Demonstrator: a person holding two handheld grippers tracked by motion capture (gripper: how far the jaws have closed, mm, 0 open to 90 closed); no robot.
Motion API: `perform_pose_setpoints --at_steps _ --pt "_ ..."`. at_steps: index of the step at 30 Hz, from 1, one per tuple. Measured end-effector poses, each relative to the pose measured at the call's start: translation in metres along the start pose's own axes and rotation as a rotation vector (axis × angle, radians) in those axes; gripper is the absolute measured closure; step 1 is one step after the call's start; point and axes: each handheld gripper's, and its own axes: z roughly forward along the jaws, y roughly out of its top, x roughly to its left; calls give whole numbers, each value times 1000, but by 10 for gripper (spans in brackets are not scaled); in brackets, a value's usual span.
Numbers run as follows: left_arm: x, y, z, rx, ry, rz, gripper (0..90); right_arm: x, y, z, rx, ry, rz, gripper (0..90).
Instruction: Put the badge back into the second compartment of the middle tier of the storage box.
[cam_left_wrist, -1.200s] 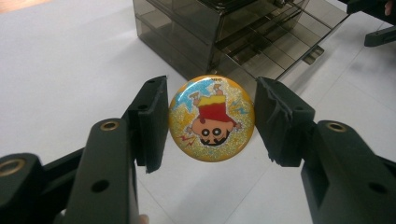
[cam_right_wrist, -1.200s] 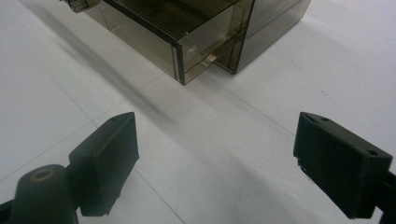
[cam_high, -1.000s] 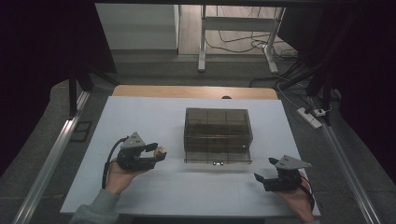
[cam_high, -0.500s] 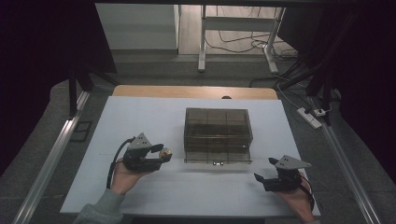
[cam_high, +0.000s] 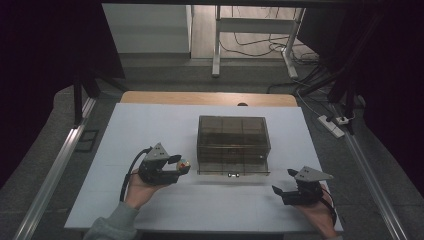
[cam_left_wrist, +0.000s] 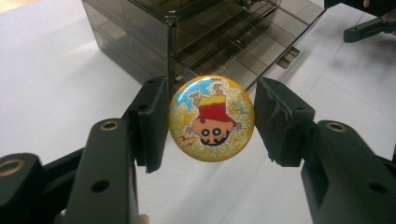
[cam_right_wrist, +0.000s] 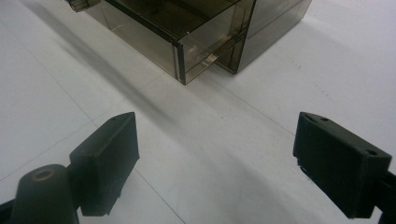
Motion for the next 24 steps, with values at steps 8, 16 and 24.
perform_pose_setpoints --at_steps 8,16,24 --pt "-5 4 6 5 -10 15 466 0 0 0 -1 -2 0 138" --pt "-12 10 13 6 -26 34 467 0 0 0 -1 -2 -3 138" --pt "-18 15 19 4 -36 47 467 0 0 0 0 -1 -3 138"
